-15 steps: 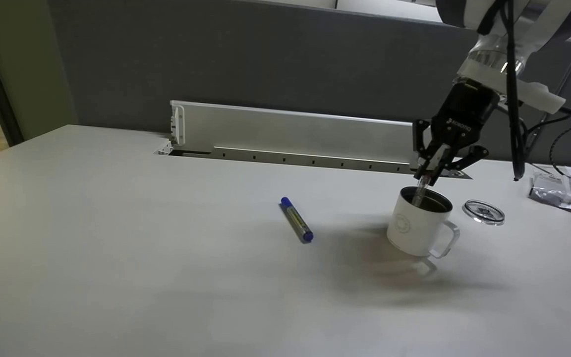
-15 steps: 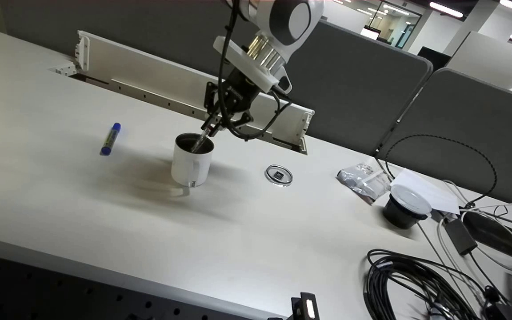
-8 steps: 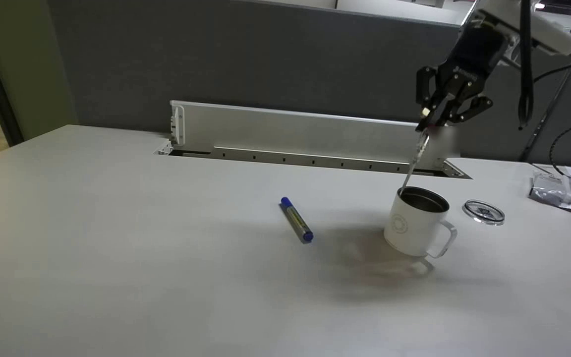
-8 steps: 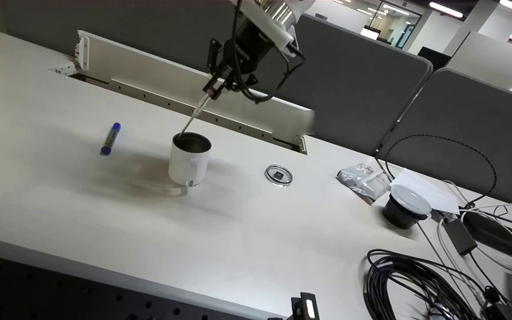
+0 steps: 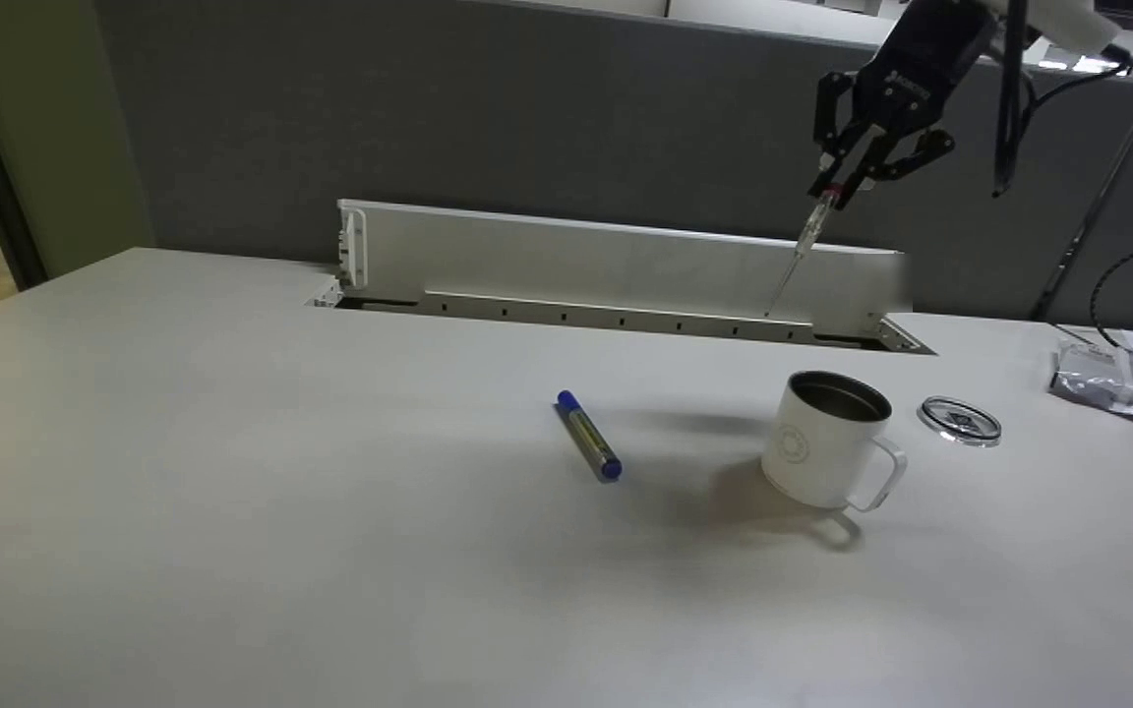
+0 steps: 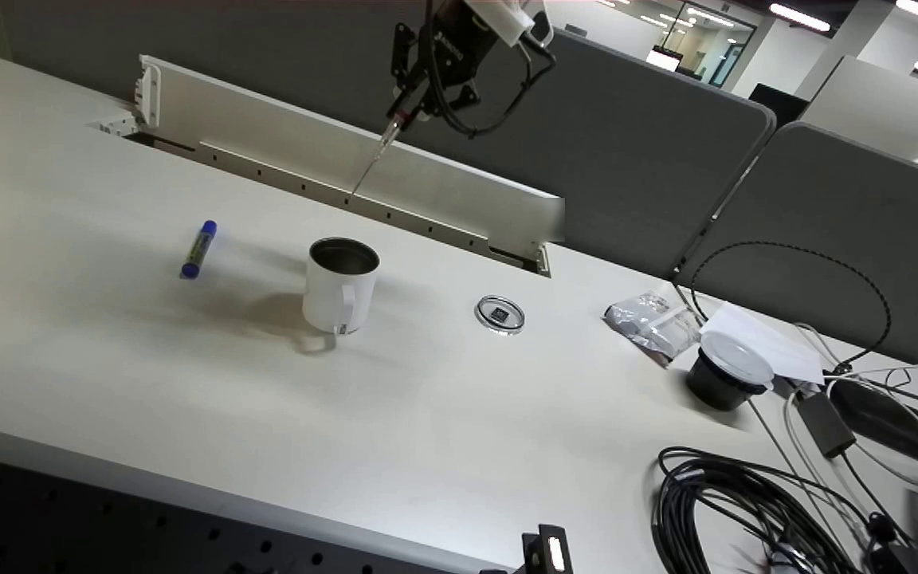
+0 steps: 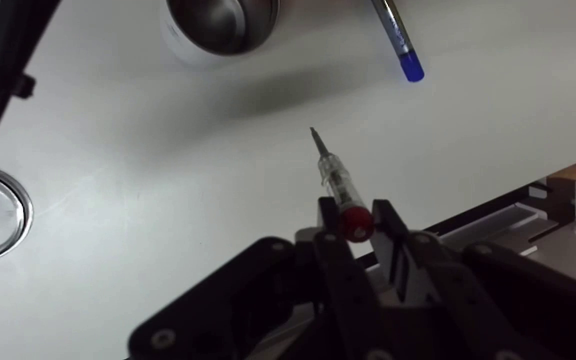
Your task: Pick up the screwdriver from the white cup and put it on the table.
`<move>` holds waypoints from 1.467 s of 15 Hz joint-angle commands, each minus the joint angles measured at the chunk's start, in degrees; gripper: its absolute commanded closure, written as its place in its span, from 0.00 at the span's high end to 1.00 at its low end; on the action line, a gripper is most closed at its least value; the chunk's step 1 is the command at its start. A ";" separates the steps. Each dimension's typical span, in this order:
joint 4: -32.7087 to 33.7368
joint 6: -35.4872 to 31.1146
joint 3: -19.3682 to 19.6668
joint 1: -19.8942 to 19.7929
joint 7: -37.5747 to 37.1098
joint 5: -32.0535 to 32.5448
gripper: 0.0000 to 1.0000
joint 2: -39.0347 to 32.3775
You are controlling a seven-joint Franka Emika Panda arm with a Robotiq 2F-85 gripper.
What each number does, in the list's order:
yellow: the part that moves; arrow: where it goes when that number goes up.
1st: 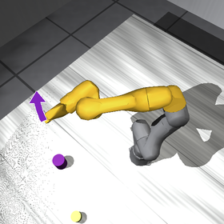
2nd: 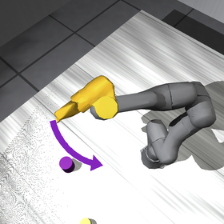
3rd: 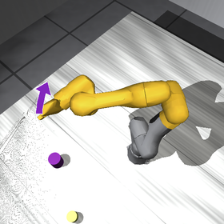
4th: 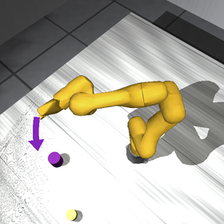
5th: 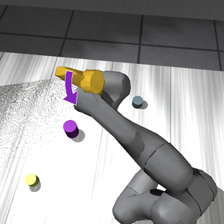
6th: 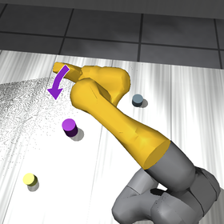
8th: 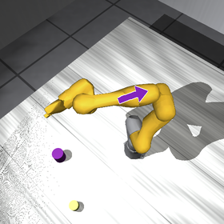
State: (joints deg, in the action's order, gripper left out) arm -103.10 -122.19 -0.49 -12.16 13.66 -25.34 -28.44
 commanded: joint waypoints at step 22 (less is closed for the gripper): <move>15.40 -5.96 0.17 4.31 -14.25 -19.36 0.08 -30.24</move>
State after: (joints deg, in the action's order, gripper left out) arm -89.34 -126.67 -1.67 -11.09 1.10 -48.28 -56.97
